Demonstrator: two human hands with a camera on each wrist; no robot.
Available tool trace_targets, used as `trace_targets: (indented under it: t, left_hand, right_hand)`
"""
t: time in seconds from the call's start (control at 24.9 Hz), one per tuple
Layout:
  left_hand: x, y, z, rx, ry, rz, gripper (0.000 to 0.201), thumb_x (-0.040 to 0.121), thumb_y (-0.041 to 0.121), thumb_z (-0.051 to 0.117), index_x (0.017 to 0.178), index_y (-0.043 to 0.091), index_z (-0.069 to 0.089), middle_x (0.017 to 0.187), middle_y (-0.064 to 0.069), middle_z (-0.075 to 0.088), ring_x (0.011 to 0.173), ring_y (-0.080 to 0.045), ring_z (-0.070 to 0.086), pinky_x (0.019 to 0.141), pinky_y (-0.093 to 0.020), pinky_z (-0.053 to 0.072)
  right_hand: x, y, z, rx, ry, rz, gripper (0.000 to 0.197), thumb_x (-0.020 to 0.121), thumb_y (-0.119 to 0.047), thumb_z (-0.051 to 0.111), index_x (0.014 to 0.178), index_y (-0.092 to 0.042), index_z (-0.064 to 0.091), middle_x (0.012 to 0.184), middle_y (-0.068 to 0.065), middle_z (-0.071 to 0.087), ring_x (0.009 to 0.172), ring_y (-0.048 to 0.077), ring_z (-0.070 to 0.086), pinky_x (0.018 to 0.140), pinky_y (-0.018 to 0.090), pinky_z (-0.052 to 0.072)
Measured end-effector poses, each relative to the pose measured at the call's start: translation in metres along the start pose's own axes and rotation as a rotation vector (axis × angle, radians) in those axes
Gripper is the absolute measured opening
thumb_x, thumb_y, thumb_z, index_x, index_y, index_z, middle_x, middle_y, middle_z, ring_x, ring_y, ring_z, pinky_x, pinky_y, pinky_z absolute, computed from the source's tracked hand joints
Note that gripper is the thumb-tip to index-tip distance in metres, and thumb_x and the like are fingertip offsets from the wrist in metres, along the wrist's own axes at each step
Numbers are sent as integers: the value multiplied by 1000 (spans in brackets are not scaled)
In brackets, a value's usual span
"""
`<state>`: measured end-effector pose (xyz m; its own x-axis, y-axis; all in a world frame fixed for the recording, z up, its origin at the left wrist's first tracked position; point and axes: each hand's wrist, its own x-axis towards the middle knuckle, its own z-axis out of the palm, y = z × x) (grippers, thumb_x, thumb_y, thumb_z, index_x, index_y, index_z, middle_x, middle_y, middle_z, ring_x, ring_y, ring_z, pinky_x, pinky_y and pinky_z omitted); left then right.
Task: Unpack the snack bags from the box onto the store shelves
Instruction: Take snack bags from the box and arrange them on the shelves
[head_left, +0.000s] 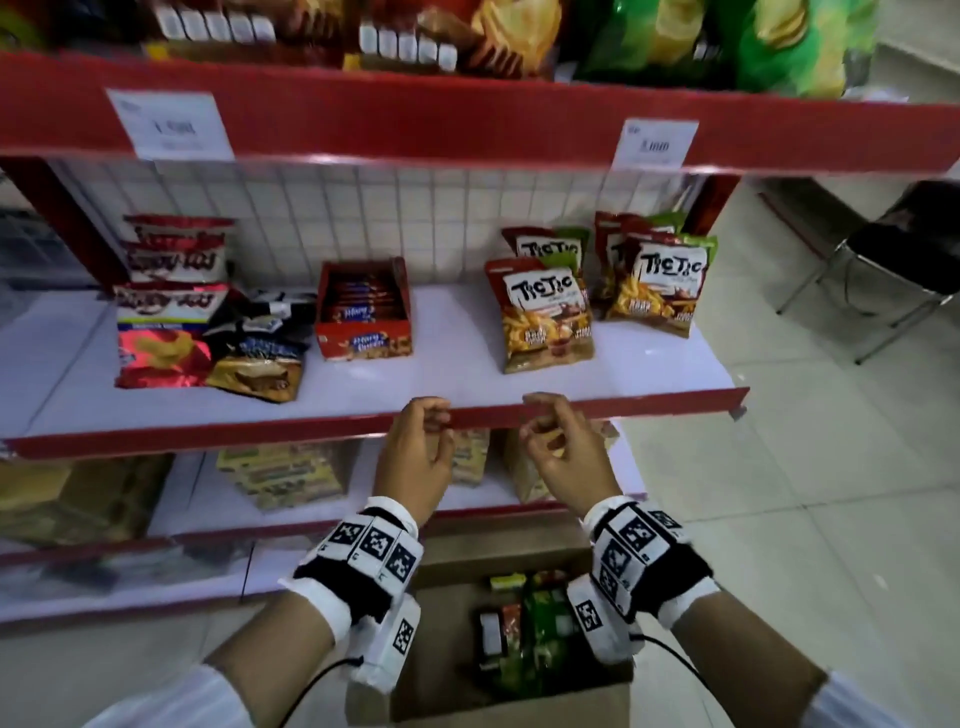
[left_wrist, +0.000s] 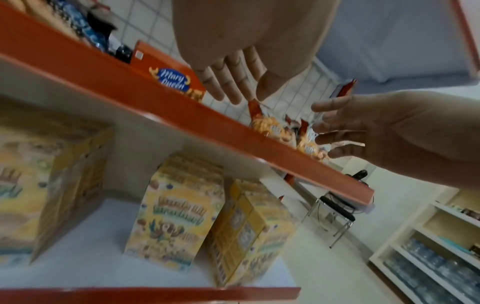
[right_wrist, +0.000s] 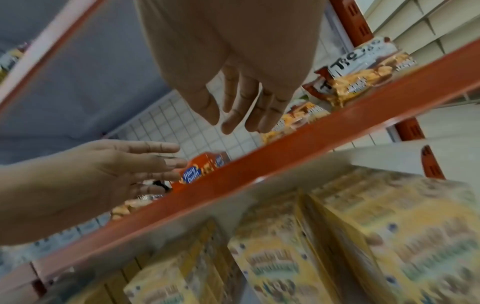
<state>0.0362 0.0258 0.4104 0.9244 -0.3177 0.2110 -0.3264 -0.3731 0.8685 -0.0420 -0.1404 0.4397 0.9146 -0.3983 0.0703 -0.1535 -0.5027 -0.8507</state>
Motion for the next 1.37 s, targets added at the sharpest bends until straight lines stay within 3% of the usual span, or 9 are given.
trace_targets:
  t: [0.12,0.28,0.48,0.72,0.84,0.97,1.17,1.29,1.37]
  left_hand:
    - [-16,-44,28,64,-95,-109,27,88,4,57,114,11,54,108,-5,59,98,-20,56,91,-35,48]
    - [-43,-128,78,69,-182,-177,22,89,5,57,110,11,56,104,-2,59,92,-14,55,90,-31,48]
    - [-77,-246,145,15,-300,-296,22,88,-4,54,107,5,59,101,-11,64,97,-28,61,93,-41,49]
    - [-115,-372,221,56,-489,-365,14,90,5,57,101,11,62,95,-6,66,89,-20,61,82,-25,46]
    - [-120,-403,245,143,-681,-274,14,90,11,61,103,10,64,93,-4,66,81,-11,58,71,-16,41]
    - [-116,-424,260,191,-708,-172,17,90,16,62,106,10,63,84,4,61,64,-1,50,56,-9,39]
    - [-108,-438,269,164,-636,-80,18,90,21,61,108,16,59,99,-7,68,83,-20,63,66,-22,47]
    - [-113,-442,262,186,-624,-63,18,90,21,62,107,15,60,98,-6,68,83,-17,62,66,-22,46]
    - [-116,-446,255,150,-624,-74,14,91,19,61,105,17,59,97,-5,70,85,-16,63,75,-25,50]
  right_hand:
    - [-9,55,20,-61,-108,70,34,86,-6,60,117,-19,57,90,4,61,83,18,57,71,17,42]
    - [-26,148,66,-104,-273,158,33,88,-5,57,118,-18,57,88,3,61,82,17,57,78,25,46]
    - [-34,274,121,-230,-436,241,24,90,-7,56,112,-13,63,95,7,69,83,15,61,77,23,46]
    - [-43,421,197,-491,-633,184,25,92,-13,55,116,-9,61,113,9,68,105,22,62,79,17,38]
    - [-47,470,225,-591,-690,176,27,92,-19,55,118,-13,61,111,9,68,103,25,61,75,21,36]
    - [-51,515,250,-698,-784,156,33,91,-22,58,124,-19,61,116,5,67,107,24,60,88,23,41]
    - [-54,554,303,-778,-1128,258,47,76,-51,72,120,-36,63,120,-11,60,111,11,51,94,25,39]
    - [-73,557,341,-902,-1430,230,65,81,-45,71,138,-30,45,147,-5,39,133,21,36,104,36,33]
    - [-89,562,355,-954,-1519,176,65,86,-35,68,142,-23,39,152,1,32,136,26,32,103,36,32]
